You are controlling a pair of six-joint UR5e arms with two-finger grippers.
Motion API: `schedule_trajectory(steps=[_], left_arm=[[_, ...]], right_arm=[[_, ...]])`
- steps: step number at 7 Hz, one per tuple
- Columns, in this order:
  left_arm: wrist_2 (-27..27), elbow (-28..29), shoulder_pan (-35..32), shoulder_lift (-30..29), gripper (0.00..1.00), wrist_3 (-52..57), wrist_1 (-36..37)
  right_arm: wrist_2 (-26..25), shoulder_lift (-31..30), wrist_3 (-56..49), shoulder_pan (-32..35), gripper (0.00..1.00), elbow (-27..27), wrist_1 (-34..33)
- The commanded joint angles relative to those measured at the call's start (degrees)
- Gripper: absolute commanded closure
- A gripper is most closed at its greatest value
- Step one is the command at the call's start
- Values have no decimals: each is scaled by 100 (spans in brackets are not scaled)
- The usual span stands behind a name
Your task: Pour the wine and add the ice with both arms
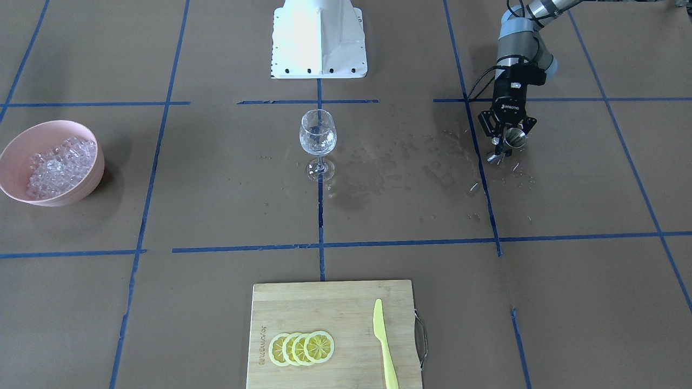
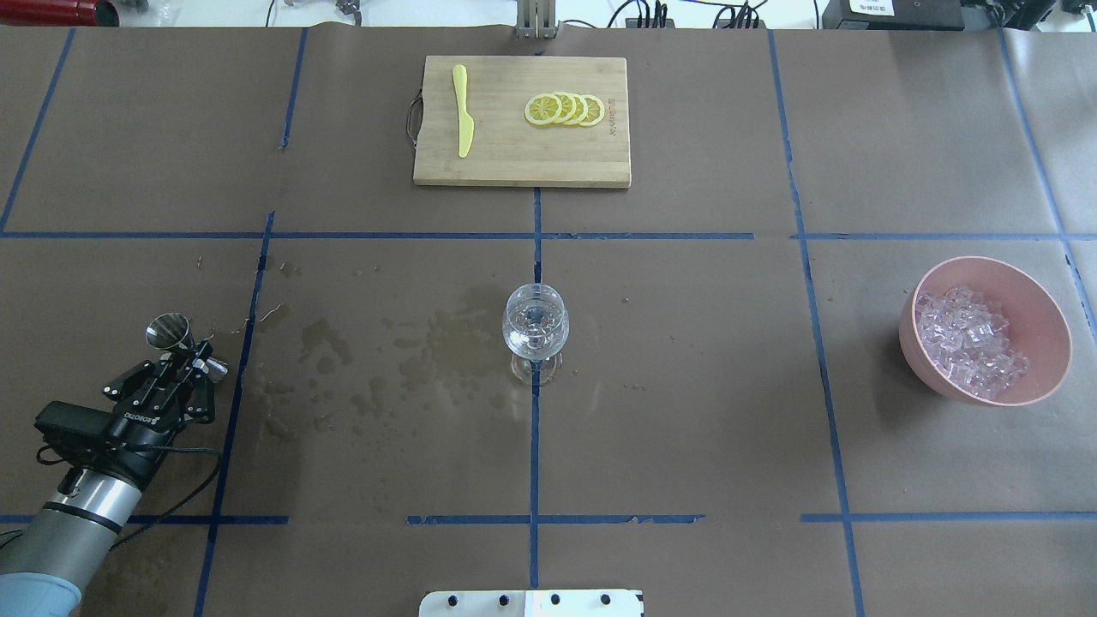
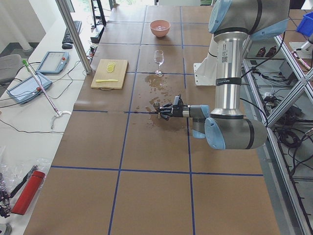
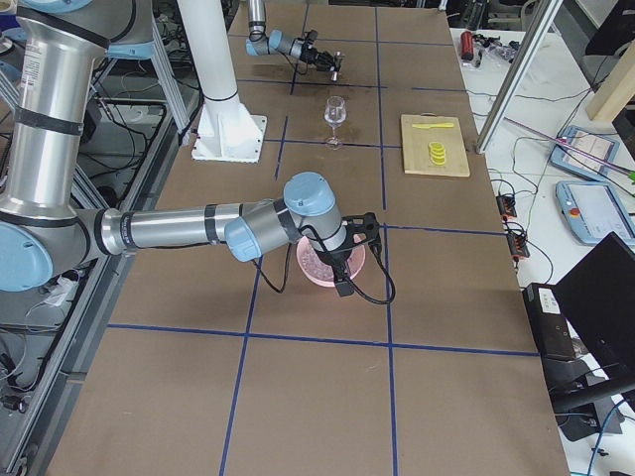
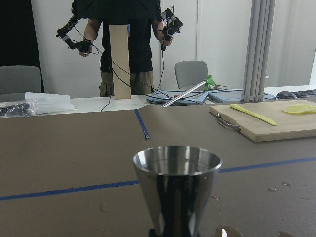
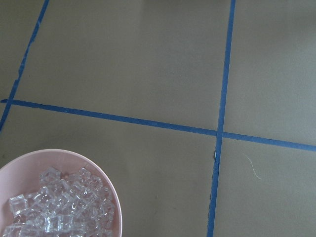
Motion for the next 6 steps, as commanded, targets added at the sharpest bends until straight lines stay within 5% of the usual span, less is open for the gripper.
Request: schedule_trajectory(steps=[1,6], left_arm=[[56,5,99,-5,79,0,0],[135,57,196,-14,72,0,0]], right_arm=[[0,-1,-9,0,0,-1,0],[-9,-1,0,0,0,-1,0]])
